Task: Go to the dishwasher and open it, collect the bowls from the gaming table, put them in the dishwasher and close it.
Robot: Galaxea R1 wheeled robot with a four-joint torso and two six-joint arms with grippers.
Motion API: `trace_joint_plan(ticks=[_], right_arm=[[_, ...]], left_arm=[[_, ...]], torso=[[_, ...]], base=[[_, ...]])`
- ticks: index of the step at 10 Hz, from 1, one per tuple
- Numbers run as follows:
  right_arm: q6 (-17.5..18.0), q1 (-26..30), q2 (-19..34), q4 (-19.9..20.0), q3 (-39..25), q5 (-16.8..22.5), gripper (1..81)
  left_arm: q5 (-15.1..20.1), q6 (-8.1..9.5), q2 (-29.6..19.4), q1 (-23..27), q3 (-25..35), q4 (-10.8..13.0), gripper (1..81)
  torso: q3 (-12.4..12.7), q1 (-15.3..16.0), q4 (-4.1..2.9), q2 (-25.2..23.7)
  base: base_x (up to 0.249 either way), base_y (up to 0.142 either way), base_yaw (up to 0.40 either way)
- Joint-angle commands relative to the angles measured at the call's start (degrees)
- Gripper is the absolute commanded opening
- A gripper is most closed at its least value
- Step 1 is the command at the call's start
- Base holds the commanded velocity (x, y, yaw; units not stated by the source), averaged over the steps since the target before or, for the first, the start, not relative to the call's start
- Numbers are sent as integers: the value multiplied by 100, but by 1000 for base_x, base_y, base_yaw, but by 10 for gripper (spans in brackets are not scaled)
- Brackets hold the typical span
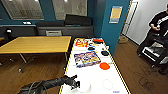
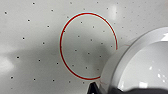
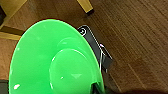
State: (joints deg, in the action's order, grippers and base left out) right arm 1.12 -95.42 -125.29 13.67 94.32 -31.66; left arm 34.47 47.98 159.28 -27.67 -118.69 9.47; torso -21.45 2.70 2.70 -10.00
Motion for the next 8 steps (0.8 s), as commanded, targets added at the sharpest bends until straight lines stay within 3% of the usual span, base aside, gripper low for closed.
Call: trace_joint_plan(ticks=[1,5,7,8], right_arm=[[11,62,301,-118,-73,309,10],[2,44,291,-189,-152,371,10],[2,62,213,-249,-81,379,10],[2,53,204,-268,-81,371,10]], left_arm=[[112,27,-1478,1514,2095,72,10],[314,18,-3740,1480,4893,686,10],[253,-8,-4744,877,5705,1019,10],[71,-8,-5053,290,5891,1467,10]], torso=[[0,0,0,0],[0,0,0,0],[0,0,0,0],[0,0,0,0]], base=[[0,0,0],[0,0,0],[0,0,0],[0,0,0]])
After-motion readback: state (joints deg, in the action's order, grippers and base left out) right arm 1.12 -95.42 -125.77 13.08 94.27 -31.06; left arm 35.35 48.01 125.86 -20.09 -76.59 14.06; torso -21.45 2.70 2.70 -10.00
